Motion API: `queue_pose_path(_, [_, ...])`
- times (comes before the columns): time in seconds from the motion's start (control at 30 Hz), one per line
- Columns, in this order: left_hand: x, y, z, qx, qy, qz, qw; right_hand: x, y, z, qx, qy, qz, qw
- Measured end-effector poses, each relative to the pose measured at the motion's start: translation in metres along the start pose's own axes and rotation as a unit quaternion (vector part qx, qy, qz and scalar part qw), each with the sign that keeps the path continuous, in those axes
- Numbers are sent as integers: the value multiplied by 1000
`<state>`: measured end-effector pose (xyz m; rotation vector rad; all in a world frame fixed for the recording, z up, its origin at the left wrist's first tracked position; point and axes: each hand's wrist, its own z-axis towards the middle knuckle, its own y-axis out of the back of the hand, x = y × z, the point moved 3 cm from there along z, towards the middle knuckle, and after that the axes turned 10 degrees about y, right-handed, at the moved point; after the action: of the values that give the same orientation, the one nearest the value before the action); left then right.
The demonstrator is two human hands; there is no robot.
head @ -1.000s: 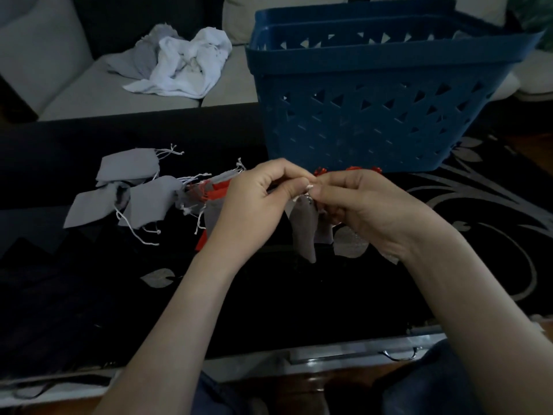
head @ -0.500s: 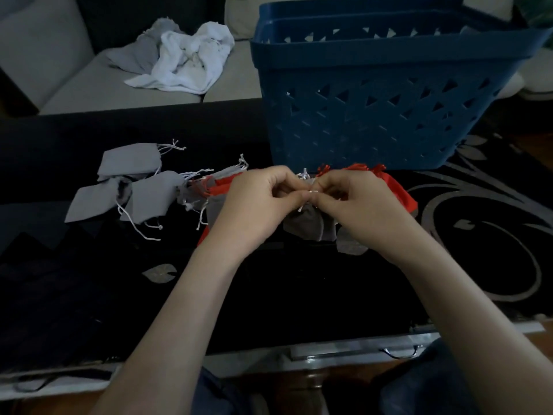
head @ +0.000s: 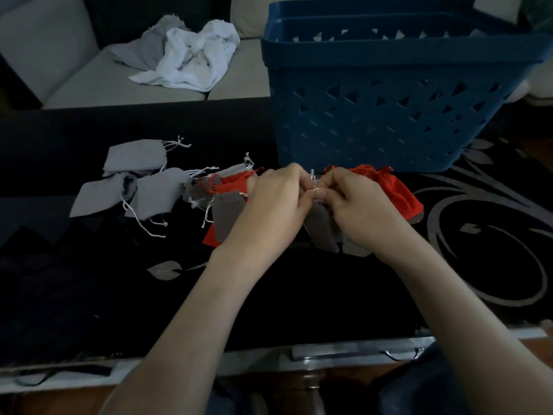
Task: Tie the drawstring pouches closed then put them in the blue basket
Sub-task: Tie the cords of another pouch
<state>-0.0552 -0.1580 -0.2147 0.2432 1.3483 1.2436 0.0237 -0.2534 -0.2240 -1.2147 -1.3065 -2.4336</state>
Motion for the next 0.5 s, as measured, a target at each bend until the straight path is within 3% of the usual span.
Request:
queue_pose_path(0.3, [4,12,-4,-28,11,-138,990,11,6,-2,-11,-10,257,966])
queue_pose_path(0.5, [-3,13,-9,-50,3,-158,986,11,16,-1,-21,24,244,969])
